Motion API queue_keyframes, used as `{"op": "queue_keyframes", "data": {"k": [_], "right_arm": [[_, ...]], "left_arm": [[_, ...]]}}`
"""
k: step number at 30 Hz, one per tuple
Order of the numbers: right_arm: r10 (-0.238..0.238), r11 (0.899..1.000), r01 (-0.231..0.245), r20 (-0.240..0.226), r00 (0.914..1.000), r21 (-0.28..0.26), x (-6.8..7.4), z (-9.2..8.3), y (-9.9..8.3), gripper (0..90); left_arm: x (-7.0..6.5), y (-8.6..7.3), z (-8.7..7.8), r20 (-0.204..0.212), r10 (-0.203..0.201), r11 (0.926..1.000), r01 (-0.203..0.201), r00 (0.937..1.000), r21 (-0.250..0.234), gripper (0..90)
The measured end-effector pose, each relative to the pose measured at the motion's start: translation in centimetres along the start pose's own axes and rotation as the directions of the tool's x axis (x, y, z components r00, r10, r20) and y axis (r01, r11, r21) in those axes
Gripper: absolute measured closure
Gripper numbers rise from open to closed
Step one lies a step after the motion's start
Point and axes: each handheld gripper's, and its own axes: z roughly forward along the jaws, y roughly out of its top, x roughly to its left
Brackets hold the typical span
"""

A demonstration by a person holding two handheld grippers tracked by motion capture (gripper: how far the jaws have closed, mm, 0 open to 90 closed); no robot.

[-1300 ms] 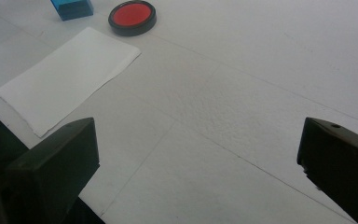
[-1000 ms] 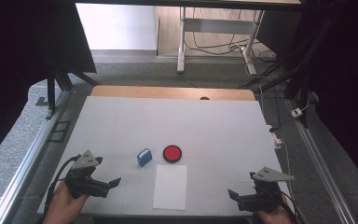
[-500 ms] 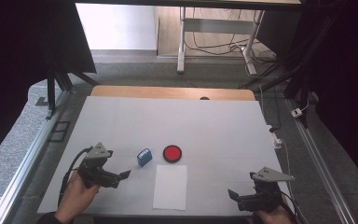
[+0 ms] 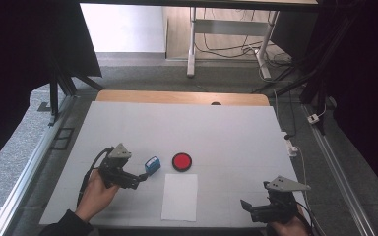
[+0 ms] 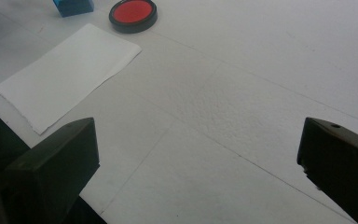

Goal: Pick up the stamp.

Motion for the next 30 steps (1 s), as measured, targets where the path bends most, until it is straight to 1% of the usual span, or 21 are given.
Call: {"op": "queue_keyframes", "data": {"k": [1,5,10,17,19,21,25,26,28,30], "right_arm": [[0.0,1.0,0.0,0.0,1.0,0.0,0.0,0.0,0.0,0.0],[0.001,1.0,-0.001,-0.002,1.0,0.0,0.0,0.0,0.0,0.0],[0.0,1.0,0.0,-0.003,1.0,-0.002,0.0,0.0,0.0,0.0],[-0.003,1.0,0.003,-0.005,1.0,0.0,0.0,0.1,0.0,0.0],[-0.003,1.0,0.003,-0.005,1.0,0.0,0.0,0.1,0.0,0.0],[-0.005,1.0,0.005,-0.007,1.0,0.001,0.0,0.1,0.0,0.0],[-0.008,1.0,0.008,-0.007,0.9999,0.004,0.0,0.1,0.0,0.0],[-0.008,1.0,0.008,-0.007,0.9999,0.004,0.0,0.1,0.0,0.0],[-0.008,1.0,0.008,-0.009,0.9999,0.004,0.1,0.1,0.0,0.0],[-0.013,1.0,0.013,-0.008,0.9999,0.007,0.0,0.1,0.0,0.0]], "left_arm": [[0.0,0.0,0.0,0.0,0.0,1.0,0.0,1.0,0.0,0.0],[0.1,0.6,0.8,0.006,-0.011,0.9999,0.011,0.9999,0.003,0.0],[-0.1,1.3,2.0,-0.006,-0.011,0.9996,0.011,0.9999,0.024,0.0],[0.1,2.2,3.2,-0.02,-0.029,0.9992,0.03,0.9994,0.028,0.0],[0.2,2.3,3.5,-0.028,-0.022,0.9991,0.023,0.9994,0.036,0.0],[0.2,2.2,3.8,-0.038,-0.002,0.9991,0.003,0.9993,0.043,0.0],[0.4,1.9,3.9,-0.02,0.012,0.9984,-0.011,0.9997,0.056,0.0],[0.3,1.9,4.0,-0.023,0.012,0.9983,-0.011,0.9996,0.057,0.0],[0.4,1.7,4.3,-0.008,0.008,0.9979,-0.008,0.9999,0.064,0.0],[0.3,1.5,4.7,-0.005,0.02,0.9964,-0.019,0.9998,0.082,0.0]]}}
